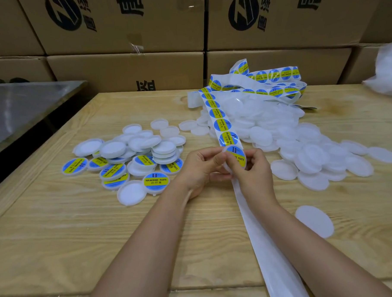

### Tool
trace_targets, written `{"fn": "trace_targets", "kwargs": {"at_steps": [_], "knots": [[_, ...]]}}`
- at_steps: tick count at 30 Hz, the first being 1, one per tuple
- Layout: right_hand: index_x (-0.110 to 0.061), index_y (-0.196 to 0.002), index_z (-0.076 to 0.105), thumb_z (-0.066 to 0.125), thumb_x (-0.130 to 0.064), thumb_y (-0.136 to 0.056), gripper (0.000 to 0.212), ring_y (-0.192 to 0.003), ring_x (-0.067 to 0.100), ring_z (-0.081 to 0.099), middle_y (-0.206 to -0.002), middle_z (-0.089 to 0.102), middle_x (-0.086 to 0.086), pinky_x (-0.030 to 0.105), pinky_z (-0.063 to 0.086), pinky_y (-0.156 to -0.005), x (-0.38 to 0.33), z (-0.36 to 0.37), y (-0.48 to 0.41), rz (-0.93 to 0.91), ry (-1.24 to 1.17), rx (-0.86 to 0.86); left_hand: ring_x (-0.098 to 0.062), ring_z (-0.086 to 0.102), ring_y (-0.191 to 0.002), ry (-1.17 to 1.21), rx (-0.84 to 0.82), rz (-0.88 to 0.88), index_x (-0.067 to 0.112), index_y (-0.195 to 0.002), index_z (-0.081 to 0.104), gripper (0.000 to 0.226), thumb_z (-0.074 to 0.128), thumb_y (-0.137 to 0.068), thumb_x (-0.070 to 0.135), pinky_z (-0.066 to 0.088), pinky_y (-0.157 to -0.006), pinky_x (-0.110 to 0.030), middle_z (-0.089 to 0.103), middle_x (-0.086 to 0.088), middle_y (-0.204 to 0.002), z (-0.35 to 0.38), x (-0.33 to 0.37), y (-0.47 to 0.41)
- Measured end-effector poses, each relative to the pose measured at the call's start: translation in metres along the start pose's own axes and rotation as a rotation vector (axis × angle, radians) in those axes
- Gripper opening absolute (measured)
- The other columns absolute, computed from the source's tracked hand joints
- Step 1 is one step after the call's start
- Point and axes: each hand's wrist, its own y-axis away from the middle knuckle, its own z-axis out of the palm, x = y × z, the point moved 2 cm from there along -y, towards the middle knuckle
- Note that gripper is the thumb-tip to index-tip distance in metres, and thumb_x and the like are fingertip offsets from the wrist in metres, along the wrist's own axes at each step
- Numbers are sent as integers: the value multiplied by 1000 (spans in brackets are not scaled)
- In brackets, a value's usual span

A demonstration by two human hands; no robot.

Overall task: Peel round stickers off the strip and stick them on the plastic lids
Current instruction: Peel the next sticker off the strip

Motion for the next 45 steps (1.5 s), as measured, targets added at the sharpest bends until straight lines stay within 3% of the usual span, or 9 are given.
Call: {"fn": "trace_targets", "kwargs": {"at_steps": [11,14,17,28,32,37,39,42,45], "knots": [[-32,-89,59,68,-23,-84,13,-77,24,62,-84,68,0,36,49,-71,-4,-3,0,-212,95,-106,-9,59,-52,74,90,-17,5,-92,66,33,56,-78,32,53,-52,-22,68,-5,-69,-12,6,-3],[-32,-81,61,60,-26,-89,10,-70,9,62,-74,67,-13,23,48,-65,-3,-6,-2,-220,103,-73,-11,56,-55,63,100,-25,5,-92,66,38,55,-76,37,51,-51,-21,62,-11,-76,-11,8,-3],[-26,-72,60,53,-33,-88,19,-59,11,50,-62,59,-10,33,41,-61,0,-7,-4,-165,71,-66,-12,55,-60,42,101,-42,7,-92,67,36,50,-83,37,50,-50,-20,62,-10,-78,-12,8,-4],[-25,-92,70,54,-31,-90,17,-63,8,51,-66,60,-12,34,42,-66,2,-5,-6,-96,14,-72,-14,64,-61,-28,217,-6,5,-85,68,25,53,-94,22,54,-55,-25,70,-6,-72,-11,13,-2],[-20,-112,63,50,-25,-96,21,-64,11,49,-72,60,-10,37,45,-65,2,-5,-7,-39,55,-7,-15,62,-60,-195,435,135,-5,-88,67,23,55,-94,14,57,-58,-25,65,-14,-70,-11,32,-5],[-18,-87,65,48,-20,-95,19,-60,6,46,-67,57,-15,32,43,-69,1,-8,-8,18,82,6,-1,58,-66,-655,825,435,18,-81,66,14,60,-91,25,46,-67,-18,63,11,-70,-49,73,15],[-19,-82,64,48,-21,-95,20,-63,10,45,-68,56,-12,33,42,-69,0,-7,-7,20,92,1,-12,59,-76,-952,948,474,18,-83,68,20,58,-91,33,43,-73,-28,67,7,-76,-69,80,27],[-20,-80,64,48,-22,-95,21,-64,11,46,-69,57,-10,34,44,-70,1,-7,-7,26,102,5,-33,57,-90,-1432,1026,370,10,-94,71,26,55,-93,30,33,-80,-39,69,-11,-92,-93,78,32],[-16,-80,64,47,-21,-95,23,-63,12,45,-69,57,-8,35,43,-69,2,-9,-8,33,108,26,-37,55,-89,-1594,1035,188,6,-89,71,27,55,-91,27,28,-76,-40,67,-17,-86,-104,69,32]]}}
